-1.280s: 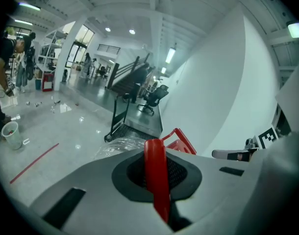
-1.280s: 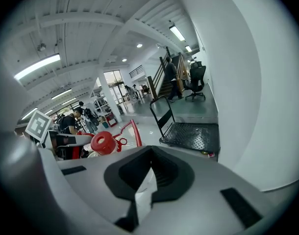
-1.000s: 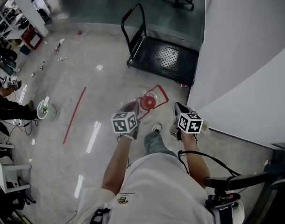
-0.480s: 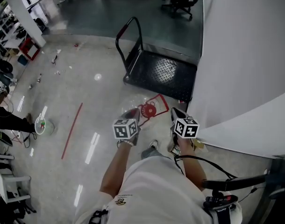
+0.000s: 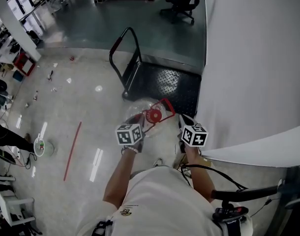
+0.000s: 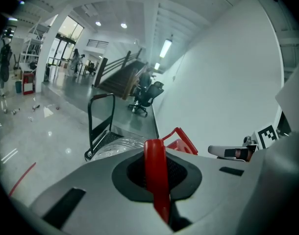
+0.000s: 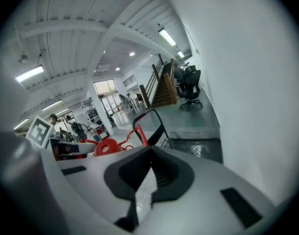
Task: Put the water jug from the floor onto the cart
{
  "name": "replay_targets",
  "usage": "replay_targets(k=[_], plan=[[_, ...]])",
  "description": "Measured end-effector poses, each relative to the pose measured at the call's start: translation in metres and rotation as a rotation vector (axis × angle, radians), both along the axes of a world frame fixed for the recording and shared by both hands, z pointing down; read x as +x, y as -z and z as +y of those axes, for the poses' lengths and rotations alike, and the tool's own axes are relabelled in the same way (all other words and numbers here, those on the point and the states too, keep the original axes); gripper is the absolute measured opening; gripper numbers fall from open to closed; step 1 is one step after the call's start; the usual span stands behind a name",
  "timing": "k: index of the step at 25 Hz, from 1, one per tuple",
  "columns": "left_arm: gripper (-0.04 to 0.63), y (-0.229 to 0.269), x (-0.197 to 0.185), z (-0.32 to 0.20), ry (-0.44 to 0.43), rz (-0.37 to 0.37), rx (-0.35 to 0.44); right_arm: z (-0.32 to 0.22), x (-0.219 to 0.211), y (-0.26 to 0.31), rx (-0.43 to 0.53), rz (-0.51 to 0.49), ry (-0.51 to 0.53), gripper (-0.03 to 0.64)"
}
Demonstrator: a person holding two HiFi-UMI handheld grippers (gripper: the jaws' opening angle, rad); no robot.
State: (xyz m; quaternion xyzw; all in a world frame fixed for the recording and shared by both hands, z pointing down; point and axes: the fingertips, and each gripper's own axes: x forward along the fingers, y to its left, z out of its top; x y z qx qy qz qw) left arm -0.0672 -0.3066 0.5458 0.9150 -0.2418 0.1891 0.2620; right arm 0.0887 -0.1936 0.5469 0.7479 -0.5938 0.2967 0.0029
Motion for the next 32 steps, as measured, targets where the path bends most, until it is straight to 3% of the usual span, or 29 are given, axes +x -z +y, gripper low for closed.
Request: replay_targets(k=[11, 21, 32], plan=[[0.003, 0.011, 0.075, -0.056, -0.037, 0.008, -0.012, -0.033, 0.069, -0.005, -0.011, -0.018, -0.063, 0.015], [0.003, -0.033, 0.163, -0.154, -0.115, -0.012, -0.039, -0.128, 0.15, -0.029, -0.019, -0.003, -0.13, 0.015], [0.003, 0.001, 0.212, -0.211, -0.243, -0.039, -0.053, -0.19, 0.181, 0.027, -0.025, 0.003, -0.224, 0.015]])
